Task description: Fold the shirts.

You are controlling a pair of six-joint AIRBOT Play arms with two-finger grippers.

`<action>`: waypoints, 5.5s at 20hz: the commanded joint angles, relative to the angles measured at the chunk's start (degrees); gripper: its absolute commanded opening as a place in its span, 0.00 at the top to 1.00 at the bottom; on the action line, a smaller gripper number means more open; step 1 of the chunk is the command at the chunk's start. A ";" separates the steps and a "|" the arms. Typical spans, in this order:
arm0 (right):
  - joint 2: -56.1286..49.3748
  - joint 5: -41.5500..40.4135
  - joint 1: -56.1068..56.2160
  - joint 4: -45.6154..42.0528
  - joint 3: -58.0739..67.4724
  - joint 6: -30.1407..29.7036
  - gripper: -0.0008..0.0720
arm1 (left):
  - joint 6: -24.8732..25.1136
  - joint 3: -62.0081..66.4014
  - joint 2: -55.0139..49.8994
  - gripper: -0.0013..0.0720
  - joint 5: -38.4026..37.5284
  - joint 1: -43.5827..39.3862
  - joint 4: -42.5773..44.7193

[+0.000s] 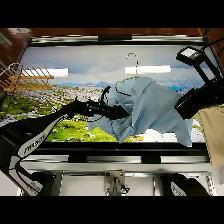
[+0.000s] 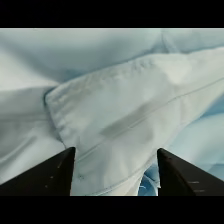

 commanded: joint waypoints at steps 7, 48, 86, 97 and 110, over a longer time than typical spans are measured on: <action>-0.02 -0.26 0.02 0.07 -0.02 0.04 0.87 | 6.56 0.09 -1.99 0.91 5.01 -4.28 -13.40; -0.04 -23.91 0.02 21.79 -0.02 -8.33 0.88 | -3.32 15.28 6.16 0.91 -3.82 31.21 -1.20; -9.73 -24.79 8.31 19.56 0.00 -4.85 0.87 | -3.28 15.15 -5.01 0.15 -19.78 25.14 23.89; -9.73 -24.83 8.31 19.52 0.00 -4.85 0.87 | -4.13 15.23 -5.11 0.73 -6.16 19.23 23.58; -6.82 -30.62 8.31 20.24 0.04 -6.23 0.87 | -5.29 20.52 -0.63 0.91 -4.15 31.74 22.88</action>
